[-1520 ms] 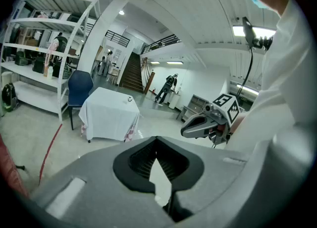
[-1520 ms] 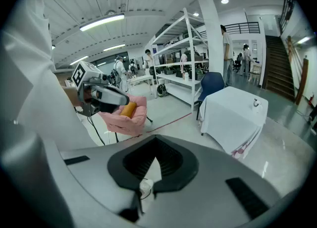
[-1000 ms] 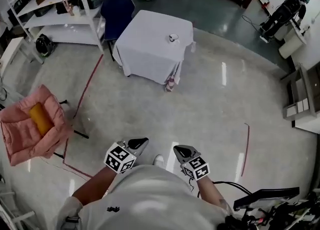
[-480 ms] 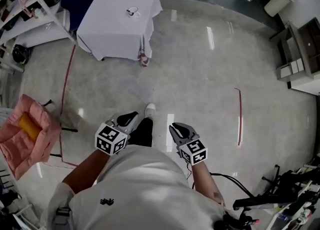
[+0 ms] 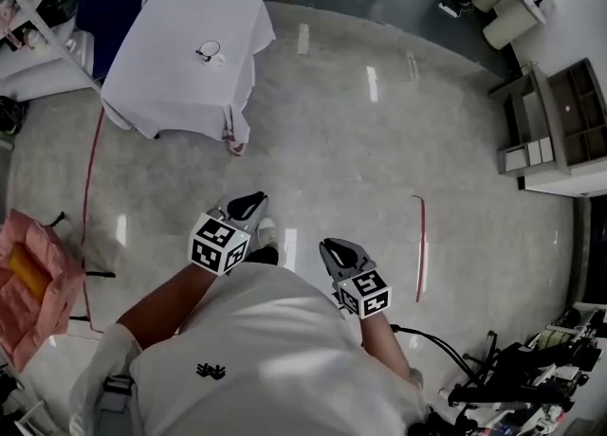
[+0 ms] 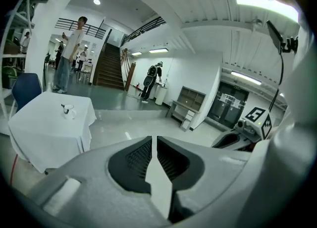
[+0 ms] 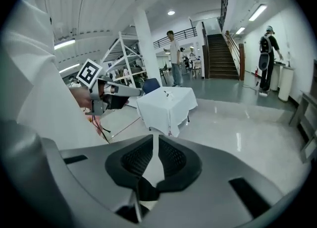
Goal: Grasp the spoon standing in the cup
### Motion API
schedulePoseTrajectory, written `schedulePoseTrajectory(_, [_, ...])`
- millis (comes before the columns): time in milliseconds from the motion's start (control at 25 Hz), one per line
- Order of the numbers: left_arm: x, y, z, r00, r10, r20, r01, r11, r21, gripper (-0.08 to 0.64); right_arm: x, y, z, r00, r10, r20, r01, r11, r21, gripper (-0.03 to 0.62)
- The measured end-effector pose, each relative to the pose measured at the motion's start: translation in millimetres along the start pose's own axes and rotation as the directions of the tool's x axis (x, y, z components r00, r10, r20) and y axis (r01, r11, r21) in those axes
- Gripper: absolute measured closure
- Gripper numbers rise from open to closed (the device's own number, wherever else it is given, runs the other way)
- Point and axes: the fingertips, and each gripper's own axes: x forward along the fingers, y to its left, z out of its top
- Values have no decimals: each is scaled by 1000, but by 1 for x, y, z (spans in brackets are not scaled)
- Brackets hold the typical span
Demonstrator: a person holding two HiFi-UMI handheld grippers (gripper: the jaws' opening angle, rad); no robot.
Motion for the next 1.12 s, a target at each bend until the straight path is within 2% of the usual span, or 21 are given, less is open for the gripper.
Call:
schedulePoseTrajectory(120, [30,37,32,999,25,26,-25,999,-24,537,21,-50,40,1000,-18,-3,17,998,-60,549])
schedulePoseTrajectory(200, [42,66,48,998,47,43,-43,995,-90,507,43,-70,71,1000,-3,18,4,999,-51,552])
schedulePoseTrajectory(320, [46,110,60,989,129,72,-115,978,-172,482,82,-68,103,995,99,-6,-99,992,-80,561])
schedulePoseTrajectory(440, [43,162,65,963,253,88,-226,943,-244,471,125,-61,129,977,204,-70,-213,960,-182,563])
schedulePoseTrajectory(600, [42,231,70,911,402,89,-356,877,-324,460,183,-71,172,949,298,-104,-315,914,-255,563])
schedulePoseTrajectory(720, [52,277,73,883,465,72,-403,826,-394,459,227,-87,203,927,355,-119,-375,879,-296,571])
schedulePoseTrajectory(800, [63,308,79,863,502,54,-432,788,-438,454,258,-102,219,910,382,-162,-415,857,-305,583])
schedulePoseTrajectory(920, [81,355,93,825,564,21,-485,727,-485,449,300,-124,250,877,422,-228,-477,817,-323,583])
schedulePoseTrajectory(1120, [119,440,106,759,649,-44,-555,611,-564,442,362,-168,301,830,459,-316,-553,751,-360,583])
